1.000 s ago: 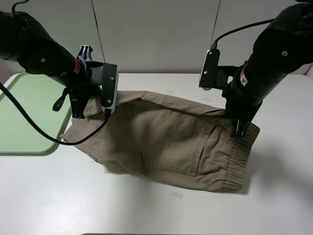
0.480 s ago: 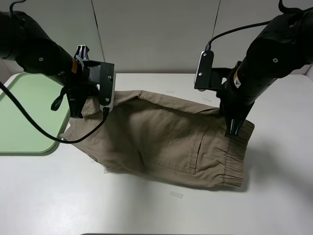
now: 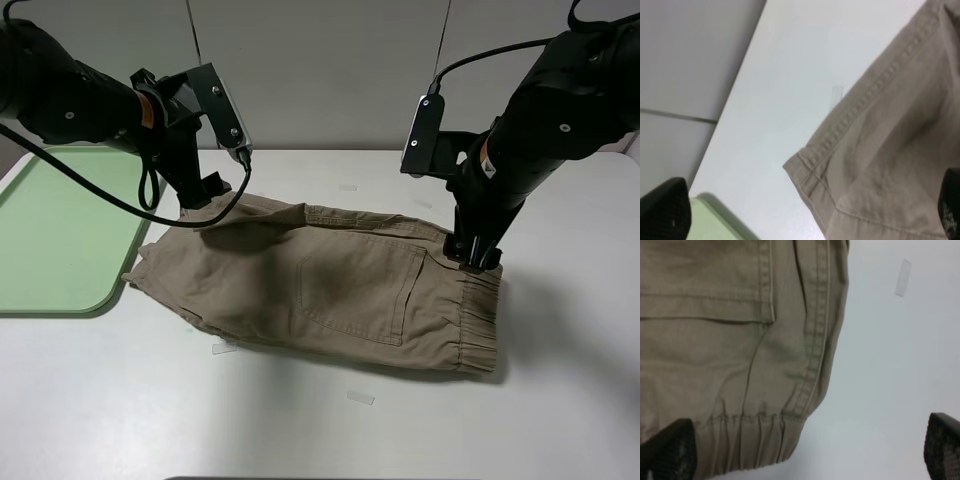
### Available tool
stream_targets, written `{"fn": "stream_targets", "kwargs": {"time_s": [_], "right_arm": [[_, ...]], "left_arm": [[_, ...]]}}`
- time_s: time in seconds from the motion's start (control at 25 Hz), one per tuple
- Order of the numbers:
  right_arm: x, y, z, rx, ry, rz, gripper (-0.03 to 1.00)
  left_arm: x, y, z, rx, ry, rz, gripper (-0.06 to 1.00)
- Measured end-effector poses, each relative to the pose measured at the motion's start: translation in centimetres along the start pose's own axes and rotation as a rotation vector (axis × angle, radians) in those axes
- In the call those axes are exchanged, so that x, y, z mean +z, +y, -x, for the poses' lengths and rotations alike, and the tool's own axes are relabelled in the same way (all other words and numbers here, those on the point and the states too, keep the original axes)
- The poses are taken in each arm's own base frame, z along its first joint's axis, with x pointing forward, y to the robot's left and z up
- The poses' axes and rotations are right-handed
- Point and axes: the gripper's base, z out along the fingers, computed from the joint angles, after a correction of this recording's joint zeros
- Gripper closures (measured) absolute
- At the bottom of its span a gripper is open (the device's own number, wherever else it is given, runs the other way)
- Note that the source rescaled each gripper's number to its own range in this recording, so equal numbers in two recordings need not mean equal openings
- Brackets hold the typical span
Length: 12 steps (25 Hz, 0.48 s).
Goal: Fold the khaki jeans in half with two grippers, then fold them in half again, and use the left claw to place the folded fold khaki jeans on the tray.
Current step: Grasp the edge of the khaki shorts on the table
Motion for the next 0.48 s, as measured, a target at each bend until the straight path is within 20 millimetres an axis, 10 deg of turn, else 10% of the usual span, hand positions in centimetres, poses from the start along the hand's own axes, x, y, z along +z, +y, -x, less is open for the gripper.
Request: {"fn": "stream_targets", "kwargs": {"time_s": [0.48], "right_arm": [[-0.08, 0.38, 0.06, 0.252, 0.008, 0.047, -0.03]], "left_arm": [[-0.05, -0.15, -0.50, -0.058, 0.056, -0.016, -0.05]]}}
